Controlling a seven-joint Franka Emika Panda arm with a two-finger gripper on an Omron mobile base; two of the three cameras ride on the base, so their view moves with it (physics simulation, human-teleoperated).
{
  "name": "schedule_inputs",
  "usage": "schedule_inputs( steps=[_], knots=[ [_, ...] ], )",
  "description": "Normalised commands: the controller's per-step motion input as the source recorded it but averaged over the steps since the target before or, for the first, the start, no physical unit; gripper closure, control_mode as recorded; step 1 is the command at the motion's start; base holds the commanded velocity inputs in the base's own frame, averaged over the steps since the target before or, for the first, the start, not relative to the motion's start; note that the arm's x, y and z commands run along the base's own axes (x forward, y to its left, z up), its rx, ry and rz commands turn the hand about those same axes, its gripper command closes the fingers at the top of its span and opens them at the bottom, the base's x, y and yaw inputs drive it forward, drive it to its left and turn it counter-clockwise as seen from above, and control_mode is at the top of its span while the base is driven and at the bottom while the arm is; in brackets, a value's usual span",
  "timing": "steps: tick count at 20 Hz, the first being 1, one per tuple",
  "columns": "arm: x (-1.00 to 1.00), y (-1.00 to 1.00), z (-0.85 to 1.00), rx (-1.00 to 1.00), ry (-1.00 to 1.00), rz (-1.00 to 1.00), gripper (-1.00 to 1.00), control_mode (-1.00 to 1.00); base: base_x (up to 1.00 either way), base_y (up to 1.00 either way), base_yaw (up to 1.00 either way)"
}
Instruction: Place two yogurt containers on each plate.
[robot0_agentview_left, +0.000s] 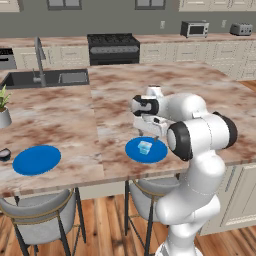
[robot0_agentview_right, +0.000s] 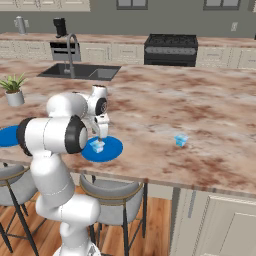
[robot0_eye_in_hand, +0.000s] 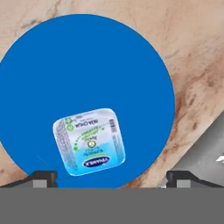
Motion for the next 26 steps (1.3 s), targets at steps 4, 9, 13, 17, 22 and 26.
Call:
schedule_inputs(
  steps=[4,9,13,17,22,26],
  knots=[
    [0.00,-0.11,0.41,-0.05,0.00,-0.06,-1.00,-1.00,0.00,0.00,0.00],
    [-0.02,-0.46,0.38,0.00,0.00,-0.05,-1.00,-1.00,0.00,0.00,0.00],
    [-0.02,-0.55,0.29,0.00,0.00,0.00,-1.00,-1.00,0.00,0.00,0.00],
    [0.00,-0.70,0.22,0.00,0.00,0.00,-1.00,-1.00,0.00,0.00,0.00],
    [-0.02,-0.74,0.01,0.00,-0.01,0.03,-1.00,-1.00,0.00,0.00,0.00],
    [-0.23,-0.59,-0.15,0.00,-0.61,0.12,-1.00,-1.00,0.00,0.00,0.00]
  ],
)
